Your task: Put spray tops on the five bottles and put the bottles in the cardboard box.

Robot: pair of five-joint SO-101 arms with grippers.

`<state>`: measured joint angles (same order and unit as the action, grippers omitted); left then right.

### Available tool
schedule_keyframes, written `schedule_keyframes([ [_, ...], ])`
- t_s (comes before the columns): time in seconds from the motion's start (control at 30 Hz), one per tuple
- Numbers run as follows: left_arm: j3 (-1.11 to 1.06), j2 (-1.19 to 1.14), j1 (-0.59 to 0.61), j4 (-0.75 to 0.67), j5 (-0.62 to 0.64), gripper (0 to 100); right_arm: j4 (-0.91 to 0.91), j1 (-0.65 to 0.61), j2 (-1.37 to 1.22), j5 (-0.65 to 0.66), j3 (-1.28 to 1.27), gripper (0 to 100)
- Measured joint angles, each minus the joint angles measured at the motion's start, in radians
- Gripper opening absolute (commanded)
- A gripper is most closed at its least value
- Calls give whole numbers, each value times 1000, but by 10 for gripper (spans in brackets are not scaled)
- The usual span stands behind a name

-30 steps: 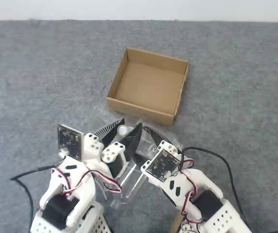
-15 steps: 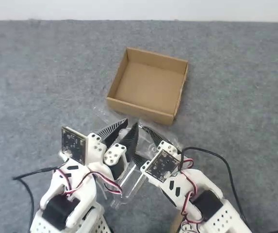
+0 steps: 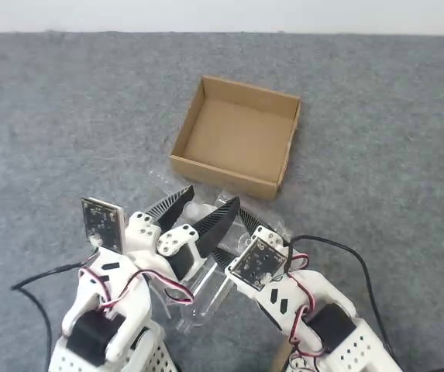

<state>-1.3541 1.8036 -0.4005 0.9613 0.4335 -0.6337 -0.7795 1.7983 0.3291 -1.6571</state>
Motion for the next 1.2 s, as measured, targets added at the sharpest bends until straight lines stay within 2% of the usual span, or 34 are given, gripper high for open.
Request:
schedule_keyframes([
  [0.37,14,0,5,9,2,265,0,0,0,0,0,6],
  [0.63,43,0,97,21,3,265,0,0,0,0,0,6],
  [1.0,52,0,104,21,29,265,0,3,0,-28,0,6],
  [1.2,77,0,138,21,14,265,0,81,0,-52,0,6],
])
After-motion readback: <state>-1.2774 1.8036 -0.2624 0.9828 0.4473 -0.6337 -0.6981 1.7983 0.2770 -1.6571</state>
